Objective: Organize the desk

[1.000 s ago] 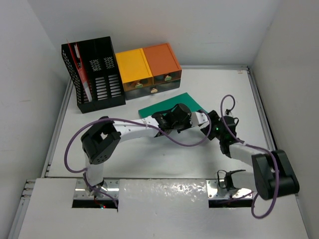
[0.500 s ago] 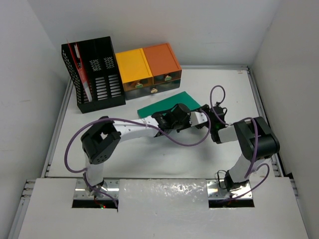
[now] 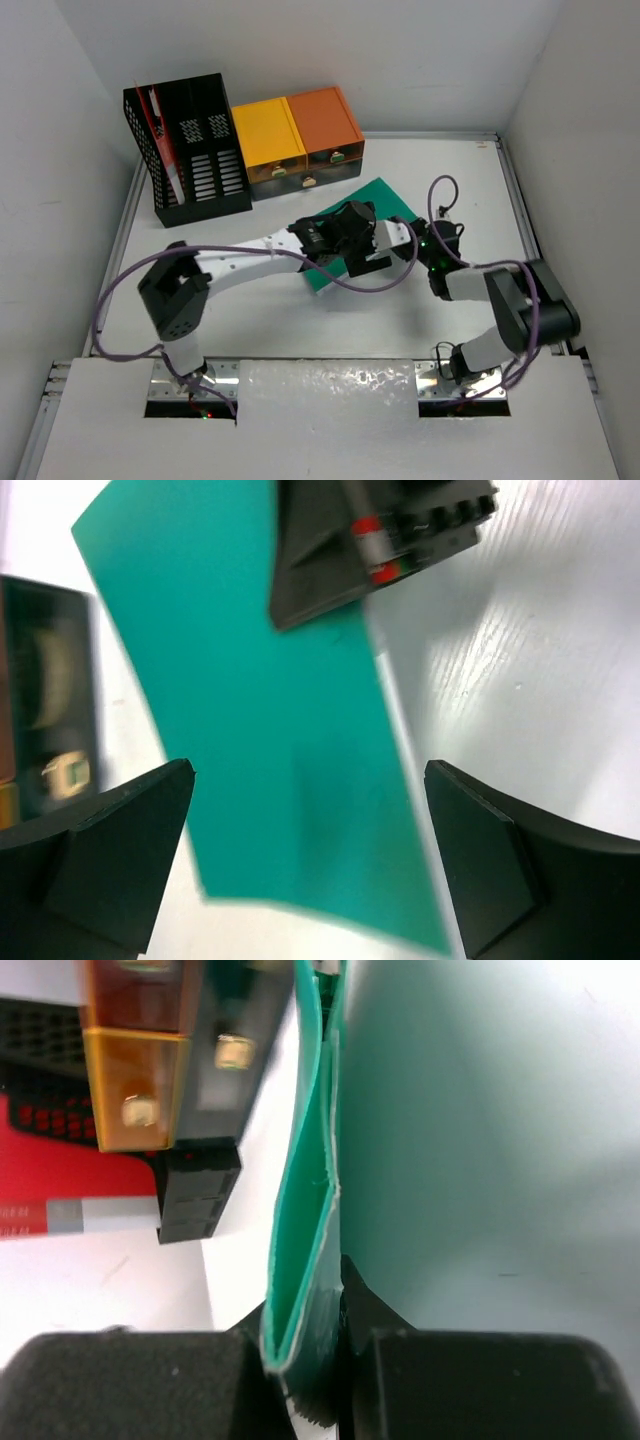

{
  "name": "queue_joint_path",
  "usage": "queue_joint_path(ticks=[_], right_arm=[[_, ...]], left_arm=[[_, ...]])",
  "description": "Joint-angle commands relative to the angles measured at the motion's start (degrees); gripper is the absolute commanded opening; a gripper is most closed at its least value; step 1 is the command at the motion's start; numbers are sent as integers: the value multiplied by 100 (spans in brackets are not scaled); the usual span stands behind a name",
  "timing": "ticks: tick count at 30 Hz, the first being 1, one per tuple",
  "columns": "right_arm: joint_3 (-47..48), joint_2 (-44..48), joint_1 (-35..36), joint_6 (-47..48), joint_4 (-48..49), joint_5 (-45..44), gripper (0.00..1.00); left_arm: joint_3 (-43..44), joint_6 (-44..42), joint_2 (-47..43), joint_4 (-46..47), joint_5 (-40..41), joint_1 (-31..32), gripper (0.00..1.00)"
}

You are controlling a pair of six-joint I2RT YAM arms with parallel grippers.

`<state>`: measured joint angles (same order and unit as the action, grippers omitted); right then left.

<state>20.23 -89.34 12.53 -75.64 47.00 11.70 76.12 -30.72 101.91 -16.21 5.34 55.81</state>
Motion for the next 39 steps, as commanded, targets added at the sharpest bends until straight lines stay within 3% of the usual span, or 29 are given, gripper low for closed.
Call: queue_joint_path(ticks=[1, 4, 7, 10, 14, 16, 19, 21, 23, 24, 27, 33, 39], right_arm=[[16, 1186, 3, 1145, -304, -326, 0], [235, 2188, 29, 2223, -1174, -388, 0], [857, 3050, 117, 3351, -2647, -519, 0], [1219, 3649, 240, 4143, -3449, -643, 0], [2010, 3872, 504, 4742, -3935, -687, 0], [2282, 3802, 819, 4935, -4023, -774, 0], [2985, 3512, 1478, 5347, -4190, -1028, 0], [3583, 3178, 2015, 5769, -4348, -1257, 0], [4100, 2811, 2383, 5954, -4366, -1478, 0], [4268, 2686, 2446, 5973, -4332, -1522, 0], [4840, 2185, 2613, 5946, -4095, -1522, 0], [6246, 703, 2754, 5885, -3681, -1285, 0], [7564, -618, 2912, 5797, -3277, -1188, 0]], left_arm=[[220, 206, -1075, -452, 89, -53, 100], [150, 268, -1752, -875, 90, -351, 99], [-70, 330, -2664, -910, 19, -1236, 100], [-360, 312, -3402, -771, 115, -1869, 99], [-422, 347, -3906, -840, 993, -2407, 96], [-553, 330, -4108, -666, 1379, -2740, 89], [-633, 365, -4188, -559, 1838, -3171, 86], [-502, 461, -4162, -559, 1734, -3714, 92], [-231, 645, -4021, -568, 1114, -4347, 95], [-124, 742, -3951, -576, 813, -5099, 95], [184, 989, -3539, -480, 222, -5904, 95], [509, 1208, -3143, -428, -236, -5915, 100], [711, 1165, -2608, -155, 555, -6055, 100]])
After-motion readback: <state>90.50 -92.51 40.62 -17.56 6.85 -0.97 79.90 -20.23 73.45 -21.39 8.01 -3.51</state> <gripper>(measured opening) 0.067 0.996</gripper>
